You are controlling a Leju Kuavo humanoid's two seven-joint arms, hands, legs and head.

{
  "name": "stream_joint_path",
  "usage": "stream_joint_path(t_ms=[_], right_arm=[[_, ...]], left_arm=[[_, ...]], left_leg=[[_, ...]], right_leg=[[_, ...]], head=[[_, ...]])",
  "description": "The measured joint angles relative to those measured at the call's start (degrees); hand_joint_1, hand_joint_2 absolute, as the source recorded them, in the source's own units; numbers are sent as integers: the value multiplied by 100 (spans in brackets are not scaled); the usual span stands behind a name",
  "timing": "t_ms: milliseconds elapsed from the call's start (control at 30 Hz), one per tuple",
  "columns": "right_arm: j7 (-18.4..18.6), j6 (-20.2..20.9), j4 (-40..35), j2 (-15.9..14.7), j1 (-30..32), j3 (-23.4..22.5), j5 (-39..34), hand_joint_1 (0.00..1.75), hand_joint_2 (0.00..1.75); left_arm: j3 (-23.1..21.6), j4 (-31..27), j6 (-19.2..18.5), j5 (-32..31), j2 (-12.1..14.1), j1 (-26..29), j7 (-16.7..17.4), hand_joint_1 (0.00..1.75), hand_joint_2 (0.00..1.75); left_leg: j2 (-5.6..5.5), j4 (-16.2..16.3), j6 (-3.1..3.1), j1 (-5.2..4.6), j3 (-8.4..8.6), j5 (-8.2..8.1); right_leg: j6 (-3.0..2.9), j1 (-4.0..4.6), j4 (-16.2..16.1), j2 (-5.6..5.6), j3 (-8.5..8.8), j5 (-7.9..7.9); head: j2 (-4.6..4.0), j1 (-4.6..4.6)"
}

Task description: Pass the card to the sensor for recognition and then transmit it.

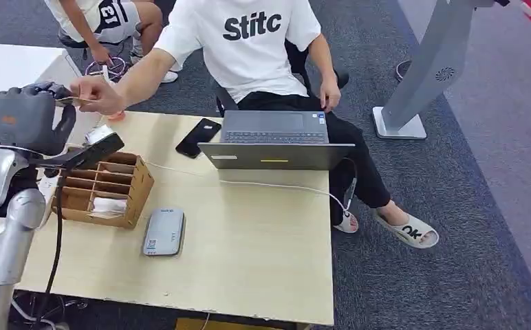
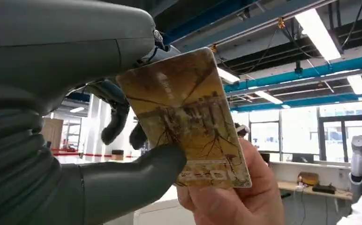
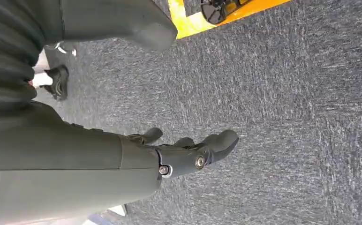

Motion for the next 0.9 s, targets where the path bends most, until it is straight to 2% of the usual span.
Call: stream_joint_path(t_ms=[300, 567, 733, 900], right_arm=[[-2, 0, 0, 4, 1, 0, 0, 0, 175], [-61, -33, 0, 7, 0, -7, -24, 0, 175], [-109, -81, 0, 13, -3, -78, -68, 0, 175], [-144, -94, 0, 15, 3, -177, -120, 0, 175]], left_arm=[[-63, 2, -4, 81, 17, -15, -2, 175, 175], [-335, -88, -267, 398, 24, 174, -210, 175, 175], [-948, -184, -526, 470, 59, 604, -402, 175, 175], [-1462, -175, -1023, 979, 199, 951, -498, 175, 175]], left_leg=[[-1, 0, 0, 0, 0, 0], [-1, 0, 0, -1, 0, 0], [-3, 0, 0, -2, -1, -1], [3, 0, 0, -1, -2, -1]], right_leg=[[0, 0, 0, -1, 1, 0], [0, -1, 0, -1, 1, 0], [1, -1, -1, -3, 2, 0], [0, -1, -1, 1, -2, 0]], head=[[0, 0], [0, 2], [0, 2], [0, -2]])
